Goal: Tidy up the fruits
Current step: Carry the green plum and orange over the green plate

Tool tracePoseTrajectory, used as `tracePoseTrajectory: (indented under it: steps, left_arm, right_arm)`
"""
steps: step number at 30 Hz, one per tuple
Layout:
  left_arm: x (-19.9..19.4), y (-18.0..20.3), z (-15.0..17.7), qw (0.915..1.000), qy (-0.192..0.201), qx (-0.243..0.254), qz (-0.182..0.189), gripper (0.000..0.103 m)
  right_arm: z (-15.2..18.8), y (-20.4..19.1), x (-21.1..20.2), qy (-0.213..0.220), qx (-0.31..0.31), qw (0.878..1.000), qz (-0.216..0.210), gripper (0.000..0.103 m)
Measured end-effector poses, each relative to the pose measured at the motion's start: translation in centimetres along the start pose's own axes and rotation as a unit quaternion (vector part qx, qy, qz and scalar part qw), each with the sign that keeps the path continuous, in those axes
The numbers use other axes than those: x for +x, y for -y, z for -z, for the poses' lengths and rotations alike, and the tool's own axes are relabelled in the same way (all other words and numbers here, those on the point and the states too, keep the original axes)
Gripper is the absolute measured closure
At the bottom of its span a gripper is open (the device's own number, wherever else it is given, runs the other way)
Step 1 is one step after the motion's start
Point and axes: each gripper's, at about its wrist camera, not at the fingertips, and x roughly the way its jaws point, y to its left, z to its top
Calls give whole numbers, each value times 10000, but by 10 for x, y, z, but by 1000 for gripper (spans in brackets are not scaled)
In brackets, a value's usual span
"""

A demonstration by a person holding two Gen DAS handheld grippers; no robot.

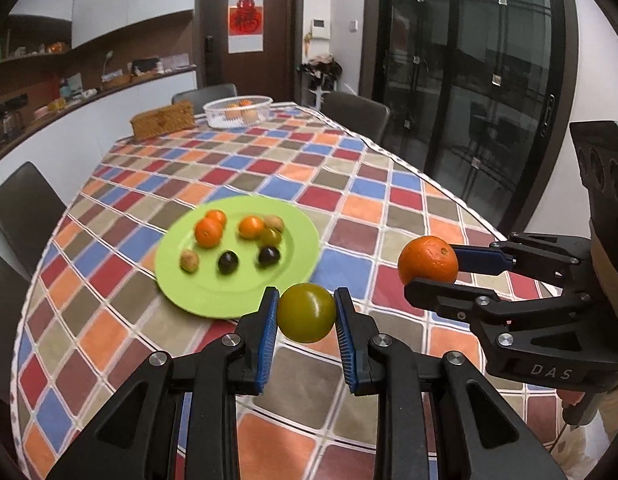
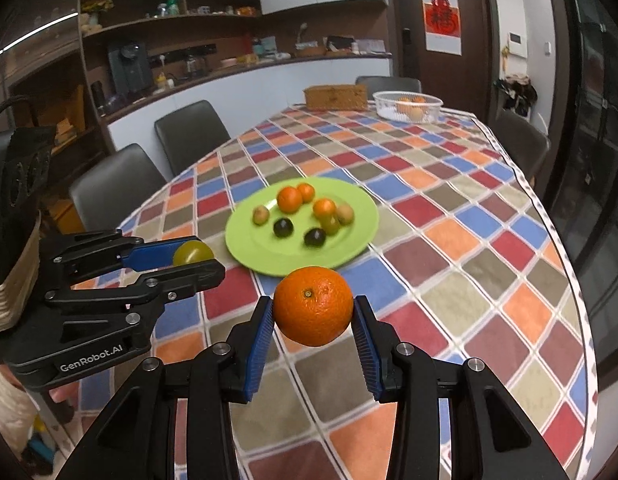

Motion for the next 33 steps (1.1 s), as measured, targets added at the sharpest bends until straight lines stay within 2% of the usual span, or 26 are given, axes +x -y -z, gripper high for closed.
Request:
tracePoseTrajectory:
  steps: [10,18,23,29,33]
  left_arm:
    - [-1,-32,-18,9990,296,-166,-298,75]
    - [22,-66,-30,9975,313,-474,-412,75]
    - [40,-81,-36,9971,207,-640,-367,75]
    - [69,-102,-41,9956,9,-909,-212,75]
    - [89,-112,-41,9948,-163,-978,-247,75]
  right_arm:
    - [-32,-17,20,150,-248,9994,-191,62]
    - [-56,-20,48,165,-374,9989,-241,62]
    - [-73,-16,70,107,-382,9988,-291,62]
    - [-87,-7,105,-144,-285,9986,-415,62]
    - [-91,-3,127,-332,-210,9985,-394,62]
